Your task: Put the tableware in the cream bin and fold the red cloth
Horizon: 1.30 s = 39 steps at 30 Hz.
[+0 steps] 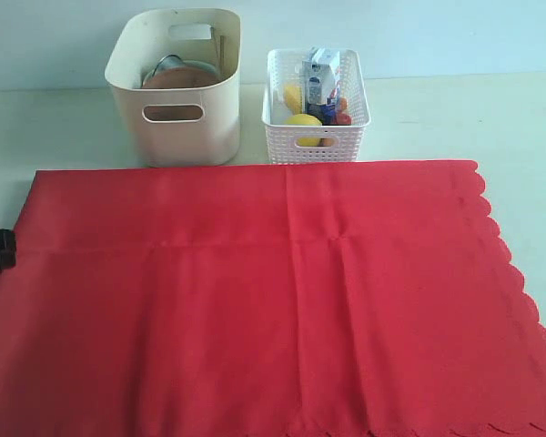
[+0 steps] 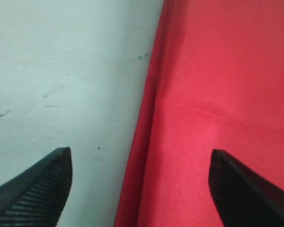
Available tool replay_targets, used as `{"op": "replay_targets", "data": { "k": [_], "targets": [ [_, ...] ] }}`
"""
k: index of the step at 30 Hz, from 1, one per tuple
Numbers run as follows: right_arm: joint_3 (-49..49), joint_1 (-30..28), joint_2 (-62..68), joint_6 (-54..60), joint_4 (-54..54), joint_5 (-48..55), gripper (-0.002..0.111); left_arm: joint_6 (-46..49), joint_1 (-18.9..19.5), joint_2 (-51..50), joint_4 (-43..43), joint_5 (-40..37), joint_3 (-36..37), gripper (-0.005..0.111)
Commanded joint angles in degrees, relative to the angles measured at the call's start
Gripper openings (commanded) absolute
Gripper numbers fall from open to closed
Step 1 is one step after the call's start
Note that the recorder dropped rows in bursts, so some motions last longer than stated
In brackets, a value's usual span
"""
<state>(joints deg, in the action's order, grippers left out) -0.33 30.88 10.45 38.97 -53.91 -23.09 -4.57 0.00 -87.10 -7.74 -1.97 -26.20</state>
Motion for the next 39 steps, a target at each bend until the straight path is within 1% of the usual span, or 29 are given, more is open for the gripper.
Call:
{"op": "replay_targets", "data": {
  "k": [1,7,9,12,15,19,24,27,30,33,37,39],
  "targets": [
    [0.3,-0.3,-0.5,-0.1,0.1,0.4,0.0,2.9,-0.1,-3.3,0.0,3.9,-0.4,0.077],
    [0.3,-0.3,-0.5,-0.1,0.1,0.5,0.0,2.9,-0.1,-7.8,0.0,5.9,-0.4,0.077],
    [0.3,-0.3,-0.5,-0.1,0.1,0.5,0.0,2.9,-0.8,-8.7,0.0,6.7,-0.4,0.075],
    [0.3,-0.3,-0.5,-0.1,0.1,0.5,0.0,2.9,-3.1,-9.6,0.0,7.9,-0.4,0.061],
    [0.3,-0.3,-0.5,-0.1,0.1,0.5,0.0,3.1,-5.3,-9.8,0.0,8.1,-0.4,0.036],
    [0.3,-0.3,-0.4,-0.1,0.1,0.7,0.0,3.1,-5.4,-9.8,0.0,8.0,-0.4,0.001],
    [0.3,-0.3,2.6,0.3,0.5,0.2,0.0,3.5,-5.1,-9.1,0.0,7.8,-0.4,0.0],
    [0.3,-0.3,7.7,0.3,0.5,-0.9,0.0,6.4,-5.1,-8.0,0.0,7.7,-0.4,0.0],
    [-1.2,-0.3,15.7,0.3,0.5,-0.6,0.0,8.3,-4.6,-6.4,0.0,7.7,-0.4,0.0],
    [-3.8,-0.3,25.6,0.4,0.6,-0.6,0.0,9.1,-2.2,-5.3,0.0,7.5,-0.4,0.0],
    [-7.6,-0.3,40.4,0.4,1.0,-0.6,0.0,9.3,4.0,-5.0,0.0,6.9,-0.4,0.0],
    [-9.5,-0.3,47.5,0.4,1.4,-0.6,0.0,9.3,6.2,-5.0,0.0,6.7,-0.4,0.0]
  ]
}}
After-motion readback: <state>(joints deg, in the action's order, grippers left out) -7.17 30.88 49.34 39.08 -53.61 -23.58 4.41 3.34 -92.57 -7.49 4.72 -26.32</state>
